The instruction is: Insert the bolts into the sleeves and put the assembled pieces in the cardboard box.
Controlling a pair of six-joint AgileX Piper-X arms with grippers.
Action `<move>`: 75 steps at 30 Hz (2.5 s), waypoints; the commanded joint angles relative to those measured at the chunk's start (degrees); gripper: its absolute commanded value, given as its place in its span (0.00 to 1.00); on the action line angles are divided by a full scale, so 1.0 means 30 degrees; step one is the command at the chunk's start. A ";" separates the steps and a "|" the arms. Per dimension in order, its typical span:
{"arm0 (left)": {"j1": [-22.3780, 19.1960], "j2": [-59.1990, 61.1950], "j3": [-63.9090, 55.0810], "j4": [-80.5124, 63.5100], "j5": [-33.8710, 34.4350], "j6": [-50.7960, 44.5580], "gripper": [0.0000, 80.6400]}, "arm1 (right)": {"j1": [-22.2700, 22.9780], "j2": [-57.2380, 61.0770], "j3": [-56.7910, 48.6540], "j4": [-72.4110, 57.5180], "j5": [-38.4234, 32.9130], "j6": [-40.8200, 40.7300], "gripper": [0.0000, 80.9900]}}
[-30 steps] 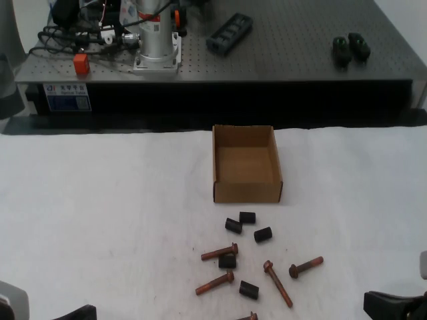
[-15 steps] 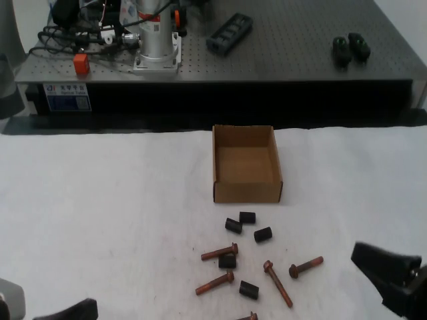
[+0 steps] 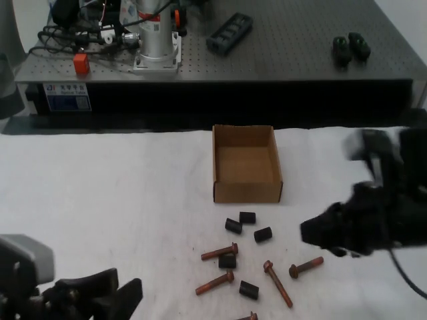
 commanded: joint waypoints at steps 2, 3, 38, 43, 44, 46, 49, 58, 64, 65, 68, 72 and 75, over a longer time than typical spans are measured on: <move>-0.0054 0.3344 -0.1417 -0.0384 0.0540 0.0594 0.40 | 0.0818 0.1558 -0.1539 0.1790 0.1592 -0.0951 0.31; -0.0054 0.3910 -0.1641 -0.0384 0.0540 0.0588 0.40 | 0.1156 0.2296 -0.2110 0.2242 0.2151 -0.1034 0.31; -0.0203 2.0927 -1.4957 0.7463 0.3680 1.0091 0.40 | 0.0866 0.3499 -0.3961 0.2591 0.2843 -0.0494 0.02; -0.0899 2.3909 -1.9132 0.9415 0.3680 1.2472 0.40 | -0.1521 -0.1031 -0.2163 0.3628 0.2843 -0.0399 0.02; -0.1049 2.4524 -1.9774 0.9758 0.3680 1.2474 0.40 | -0.1939 -0.1674 -0.1760 0.3815 0.2802 -0.0399 0.02; -0.1433 2.5717 -2.1332 1.0330 0.3680 1.2821 0.40 | -0.2918 -0.3101 -0.0949 0.4005 0.2346 -0.0399 0.02; -0.1998 2.7380 -2.3628 1.0784 0.3430 1.3471 0.40 | -0.3995 -0.4596 0.0151 0.4411 0.1989 -0.0337 0.02; -0.2911 3.3360 -3.1320 1.5062 0.0759 1.5402 0.40 | -0.4581 -0.5490 0.2068 0.5262 -0.0831 0.1380 0.02; -0.2911 3.5476 -3.4097 1.6257 0.0371 1.5436 0.40 | -0.4581 -0.5490 0.2086 0.5262 -0.1517 0.1315 0.02; -0.2911 3.5655 -3.4218 1.6254 0.0371 1.5436 0.40 | -0.4581 -0.5490 0.2086 0.5262 -0.1517 0.1315 0.02; -0.2911 3.5960 -3.4248 1.6108 0.0536 1.5436 0.38 | -0.4581 -0.5490 0.2086 0.5262 -0.1517 0.1315 0.02; -0.2911 3.6272 -3.4248 1.6502 0.0532 1.5436 0.27 | -0.4581 -0.5490 0.2086 0.5262 -0.1517 0.1315 0.02; -0.2911 3.6566 -3.4248 1.6852 0.0669 1.5436 0.25 | -0.4581 -0.5490 0.2086 0.5262 -0.1517 0.1315 0.02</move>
